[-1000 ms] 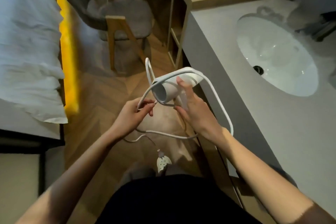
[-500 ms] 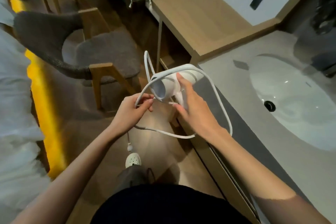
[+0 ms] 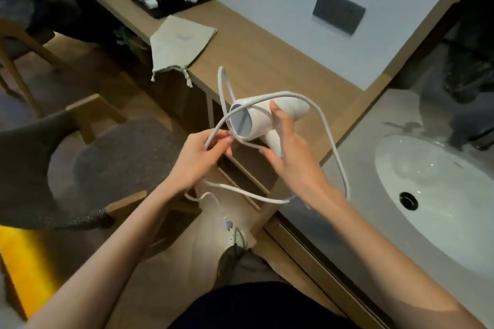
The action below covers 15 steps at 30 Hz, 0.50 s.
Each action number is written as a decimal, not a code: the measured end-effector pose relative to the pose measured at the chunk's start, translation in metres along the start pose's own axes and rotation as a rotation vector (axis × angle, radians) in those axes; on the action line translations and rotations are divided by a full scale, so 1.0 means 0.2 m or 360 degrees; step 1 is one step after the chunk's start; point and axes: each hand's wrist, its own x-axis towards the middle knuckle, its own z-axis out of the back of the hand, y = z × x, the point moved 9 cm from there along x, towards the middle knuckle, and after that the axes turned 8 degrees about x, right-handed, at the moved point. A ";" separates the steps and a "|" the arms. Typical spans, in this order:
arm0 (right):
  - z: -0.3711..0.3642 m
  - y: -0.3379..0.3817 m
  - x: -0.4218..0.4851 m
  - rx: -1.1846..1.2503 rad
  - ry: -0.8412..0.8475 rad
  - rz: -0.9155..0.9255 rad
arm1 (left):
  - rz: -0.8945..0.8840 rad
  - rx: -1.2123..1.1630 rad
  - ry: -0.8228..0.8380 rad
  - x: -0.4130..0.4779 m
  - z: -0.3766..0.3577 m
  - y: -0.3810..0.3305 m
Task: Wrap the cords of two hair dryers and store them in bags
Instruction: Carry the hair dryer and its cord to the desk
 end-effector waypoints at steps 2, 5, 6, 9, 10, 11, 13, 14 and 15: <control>0.02 -0.06 0.18 -0.0001 -0.0050 -0.0020 | -0.0045 0.0013 0.0000 0.20 0.02 0.00; 0.07 -0.14 0.44 -0.0033 -0.0085 -0.0079 | -0.0082 0.0079 0.0048 0.48 0.04 -0.02; 0.09 -0.17 0.51 -0.0048 -0.0089 -0.0095 | -0.0093 0.0095 0.0062 0.56 0.04 -0.02; 0.14 -0.22 0.72 -0.0035 -0.0079 -0.0101 | -0.0103 0.0113 0.0086 0.82 0.03 -0.03; 0.16 -0.25 0.79 -0.0036 -0.0089 -0.0112 | -0.0097 0.0123 0.0090 0.89 0.03 -0.02; 0.17 -0.28 0.85 -0.0036 -0.0103 -0.0133 | -0.0090 0.0134 0.0103 0.97 0.02 -0.02; 0.19 -0.35 0.96 -0.0040 -0.0133 -0.0183 | -0.0098 0.0161 0.0148 1.10 0.00 -0.02; 0.19 -0.38 1.00 -0.0050 -0.0143 -0.0208 | -0.0109 0.0175 0.0177 1.17 -0.02 -0.02; 0.19 -0.42 1.05 -0.0061 -0.0155 -0.0232 | -0.0114 0.0187 0.0213 1.24 -0.03 -0.02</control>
